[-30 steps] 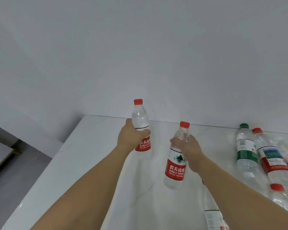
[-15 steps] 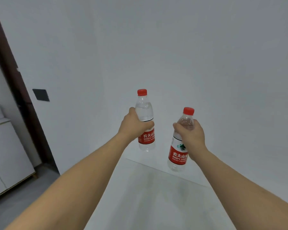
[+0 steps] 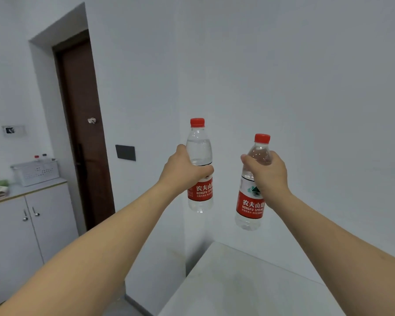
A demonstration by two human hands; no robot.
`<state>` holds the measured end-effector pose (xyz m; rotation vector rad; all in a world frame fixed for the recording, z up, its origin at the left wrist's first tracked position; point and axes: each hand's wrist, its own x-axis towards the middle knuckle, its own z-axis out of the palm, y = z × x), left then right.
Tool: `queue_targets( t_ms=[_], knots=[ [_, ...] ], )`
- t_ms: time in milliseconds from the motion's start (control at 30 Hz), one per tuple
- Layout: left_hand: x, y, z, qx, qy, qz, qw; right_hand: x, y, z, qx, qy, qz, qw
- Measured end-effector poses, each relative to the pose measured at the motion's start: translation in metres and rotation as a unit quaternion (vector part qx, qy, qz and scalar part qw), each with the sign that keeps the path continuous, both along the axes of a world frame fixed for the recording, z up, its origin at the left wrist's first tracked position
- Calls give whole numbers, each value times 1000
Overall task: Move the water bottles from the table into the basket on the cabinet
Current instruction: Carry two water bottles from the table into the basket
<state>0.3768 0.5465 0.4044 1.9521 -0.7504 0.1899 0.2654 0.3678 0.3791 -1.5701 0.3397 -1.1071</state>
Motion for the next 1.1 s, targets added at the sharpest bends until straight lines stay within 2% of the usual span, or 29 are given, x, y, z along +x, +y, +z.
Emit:
queue_targets(
  t_ms=[300, 567, 800, 1100],
  knots=[
    [97, 66, -21, 8, 5, 30, 1000, 110, 58, -11, -3, 17, 46, 999],
    [197, 130, -20, 19, -32, 80, 996, 237, 115, -17, 33, 6, 115, 993],
    [289, 213, -18, 31, -31, 128, 991, 344, 198, -9, 5, 11, 151, 988],
    [408, 356, -10, 18, -9, 132, 991, 467, 318, 11, 34, 1, 153, 988]
  ],
)
